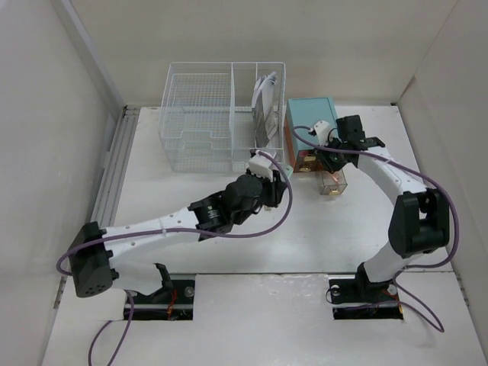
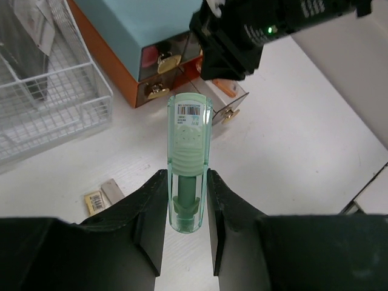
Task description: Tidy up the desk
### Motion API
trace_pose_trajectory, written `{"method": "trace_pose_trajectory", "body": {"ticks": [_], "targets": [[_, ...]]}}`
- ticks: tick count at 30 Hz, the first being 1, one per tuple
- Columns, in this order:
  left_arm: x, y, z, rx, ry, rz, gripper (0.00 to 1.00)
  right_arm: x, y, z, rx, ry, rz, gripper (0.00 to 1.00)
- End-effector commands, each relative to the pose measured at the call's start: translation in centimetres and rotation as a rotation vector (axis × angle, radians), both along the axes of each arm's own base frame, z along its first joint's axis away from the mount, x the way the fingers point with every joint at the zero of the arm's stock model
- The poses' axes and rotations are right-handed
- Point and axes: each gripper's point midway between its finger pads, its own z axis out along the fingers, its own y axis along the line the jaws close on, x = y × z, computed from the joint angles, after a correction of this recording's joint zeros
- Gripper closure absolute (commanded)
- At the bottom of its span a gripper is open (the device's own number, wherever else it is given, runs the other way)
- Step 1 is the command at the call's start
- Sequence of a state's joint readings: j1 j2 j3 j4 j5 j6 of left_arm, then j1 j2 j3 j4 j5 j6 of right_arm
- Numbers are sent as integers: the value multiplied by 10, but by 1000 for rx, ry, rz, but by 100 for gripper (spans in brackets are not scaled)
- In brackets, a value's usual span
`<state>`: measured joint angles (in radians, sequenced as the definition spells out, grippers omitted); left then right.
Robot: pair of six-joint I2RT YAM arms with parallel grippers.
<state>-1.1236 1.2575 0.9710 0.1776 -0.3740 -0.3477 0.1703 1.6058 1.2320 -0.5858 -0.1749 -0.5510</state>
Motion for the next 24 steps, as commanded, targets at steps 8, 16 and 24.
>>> {"method": "trace_pose_trajectory", "body": {"ticks": [8, 16, 24], "targets": [[15, -75, -23, 31, 7, -129, 100, 12, 1, 37, 34, -112, -14, 51], [37, -113, -37, 49, 8, -156, 100, -1, -21, 73, 116, -162, -108, 97], [61, -163, -49, 71, 14, -222, 100, -13, -85, 110, 162, -313, -373, 100]]}}
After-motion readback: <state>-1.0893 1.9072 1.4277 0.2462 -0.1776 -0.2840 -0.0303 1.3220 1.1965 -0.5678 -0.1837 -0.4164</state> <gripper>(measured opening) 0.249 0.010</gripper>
